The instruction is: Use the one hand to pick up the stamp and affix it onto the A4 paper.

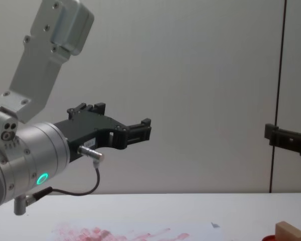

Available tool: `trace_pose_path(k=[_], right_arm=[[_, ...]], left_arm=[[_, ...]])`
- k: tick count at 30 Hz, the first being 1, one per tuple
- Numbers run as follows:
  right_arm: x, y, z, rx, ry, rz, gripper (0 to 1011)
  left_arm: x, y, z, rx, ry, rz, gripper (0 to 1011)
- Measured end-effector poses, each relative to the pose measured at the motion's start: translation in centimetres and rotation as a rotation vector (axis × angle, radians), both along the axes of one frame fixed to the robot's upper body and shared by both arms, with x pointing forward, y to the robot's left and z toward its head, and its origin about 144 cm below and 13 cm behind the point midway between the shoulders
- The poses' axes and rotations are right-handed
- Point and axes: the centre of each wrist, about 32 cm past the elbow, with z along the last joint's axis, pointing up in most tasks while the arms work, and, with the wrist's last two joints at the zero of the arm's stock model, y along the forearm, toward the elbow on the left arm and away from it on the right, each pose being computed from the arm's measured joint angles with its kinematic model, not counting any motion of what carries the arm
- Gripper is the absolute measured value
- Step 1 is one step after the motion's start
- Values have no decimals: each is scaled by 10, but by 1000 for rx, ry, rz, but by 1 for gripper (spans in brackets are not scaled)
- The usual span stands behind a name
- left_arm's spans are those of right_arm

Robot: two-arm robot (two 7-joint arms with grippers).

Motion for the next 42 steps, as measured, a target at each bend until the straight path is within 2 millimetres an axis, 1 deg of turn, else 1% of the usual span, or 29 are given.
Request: trace_pose_path(k=[10,20,27,34,42], right_arm=[[-3,-1,0,-7,11,-2,1001],[-19,-4,-1,-42,69,-37,1001],[-25,-2,-5,-77,127,-70,1001],[-23,4,-11,-109,179,-93,1001],[-13,12,-20,-144,231,-110,1001]], left_arm=[[0,0,0,0,0,0,1001],[0,0,0,0,0,0,1001],[0,0,0,0,0,0,1001],[0,0,0,0,0,0,1001],[0,0,0,0,0,0,1001]])
